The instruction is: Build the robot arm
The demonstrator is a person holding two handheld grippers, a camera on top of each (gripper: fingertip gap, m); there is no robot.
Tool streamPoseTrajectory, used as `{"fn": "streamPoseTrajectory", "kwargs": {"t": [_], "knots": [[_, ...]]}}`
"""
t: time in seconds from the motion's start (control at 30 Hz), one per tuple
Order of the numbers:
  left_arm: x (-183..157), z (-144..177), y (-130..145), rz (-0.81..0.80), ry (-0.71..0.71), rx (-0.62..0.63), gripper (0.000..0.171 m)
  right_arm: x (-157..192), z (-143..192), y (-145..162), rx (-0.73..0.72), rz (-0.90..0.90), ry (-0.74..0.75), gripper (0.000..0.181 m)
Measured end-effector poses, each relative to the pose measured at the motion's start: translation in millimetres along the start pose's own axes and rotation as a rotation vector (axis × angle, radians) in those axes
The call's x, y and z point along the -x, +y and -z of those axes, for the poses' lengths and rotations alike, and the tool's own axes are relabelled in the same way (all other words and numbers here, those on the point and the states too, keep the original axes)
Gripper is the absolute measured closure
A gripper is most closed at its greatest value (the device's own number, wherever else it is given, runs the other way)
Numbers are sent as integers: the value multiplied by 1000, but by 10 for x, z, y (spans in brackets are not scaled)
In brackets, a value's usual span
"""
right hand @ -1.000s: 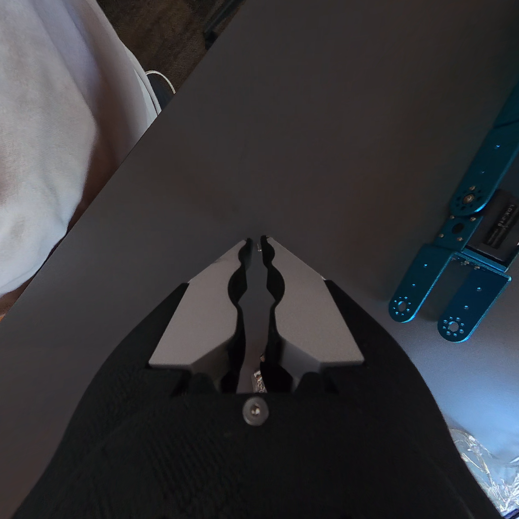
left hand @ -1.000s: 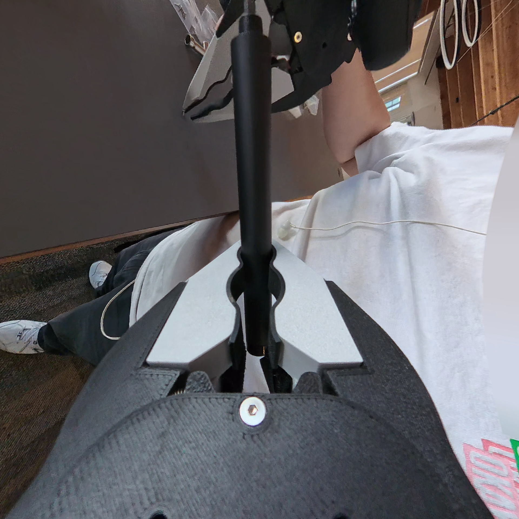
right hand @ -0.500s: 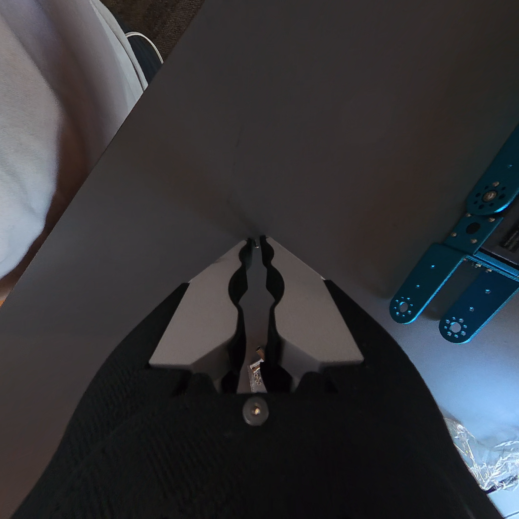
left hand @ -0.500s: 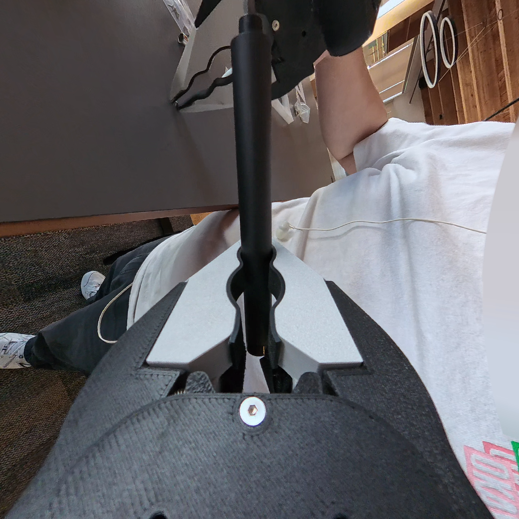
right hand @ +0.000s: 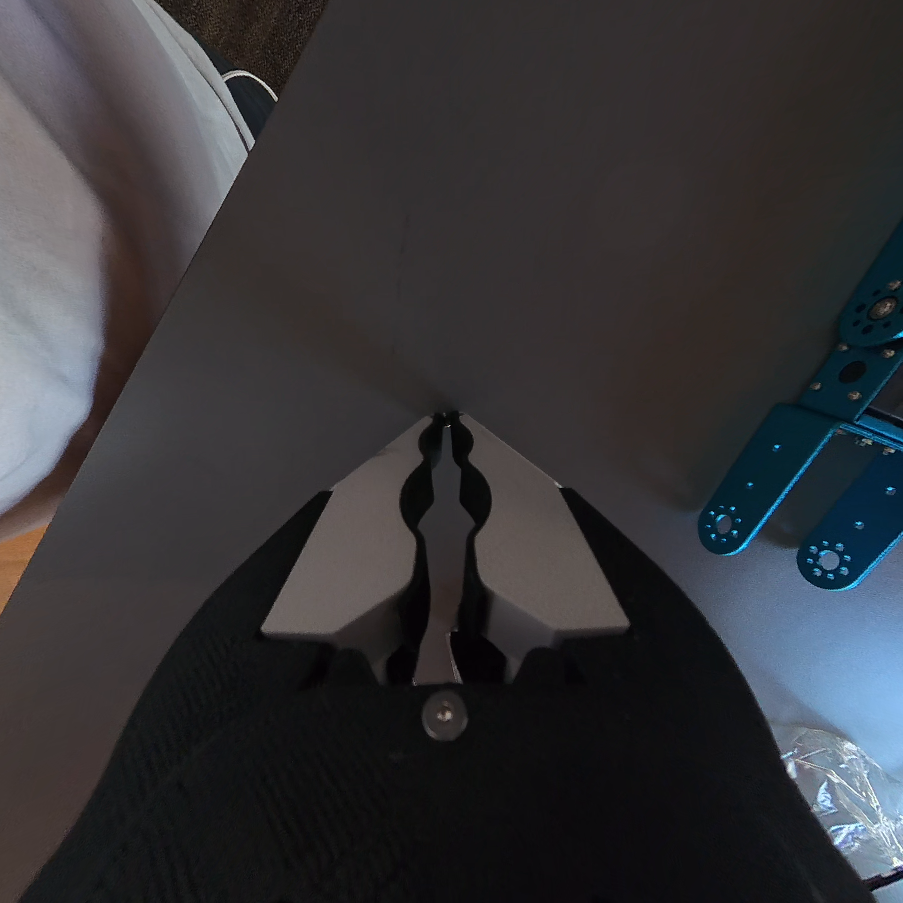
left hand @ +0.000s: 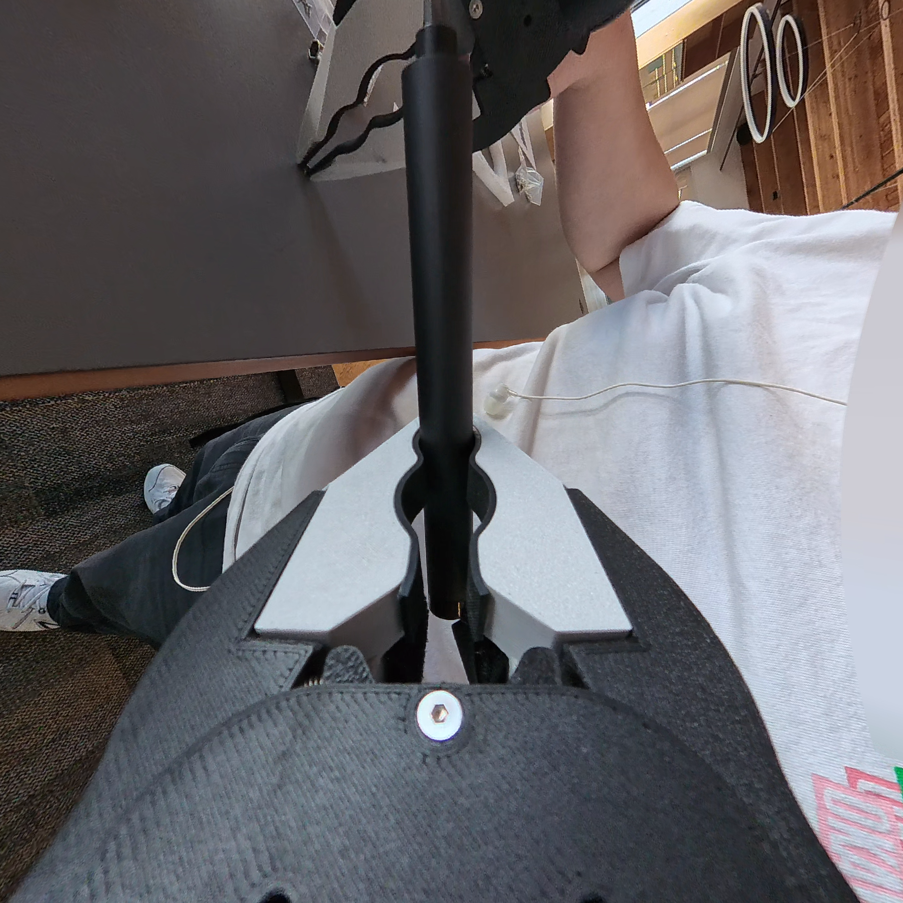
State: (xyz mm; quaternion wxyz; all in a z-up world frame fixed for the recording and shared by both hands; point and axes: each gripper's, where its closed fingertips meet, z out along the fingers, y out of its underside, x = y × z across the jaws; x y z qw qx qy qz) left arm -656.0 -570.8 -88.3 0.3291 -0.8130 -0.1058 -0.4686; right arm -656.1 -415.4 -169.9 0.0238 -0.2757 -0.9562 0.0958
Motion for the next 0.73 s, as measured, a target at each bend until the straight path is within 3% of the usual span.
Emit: {"fn": "streamPoseTrajectory", "kwargs": {"t": [0.17, 0.27, 0.33, 0.47, 0.63, 0.73], "knots": [[7, -23, -11, 1, 0, 6, 163, 1, -1, -3, -7, -12, -11, 179], [48, -55, -16, 10, -2, 5, 163, -20, 26, -12, -113, -91, -15, 179], [95, -91, -11, 29, 0, 4, 163, -38, 133, -77, -282, -215, -47, 179], [169, -217, -34, 62, 7, 1, 163, -216, 526, -224, -784, -587, -148, 179], [108, -446, -198, 50, 40, -13, 163, -493, 1182, -138, -1452, -994, -459, 180], [44, -604, -310, 8, 37, -5, 163, -490, 1351, -117, -1604, -1054, -578, 181]]}}
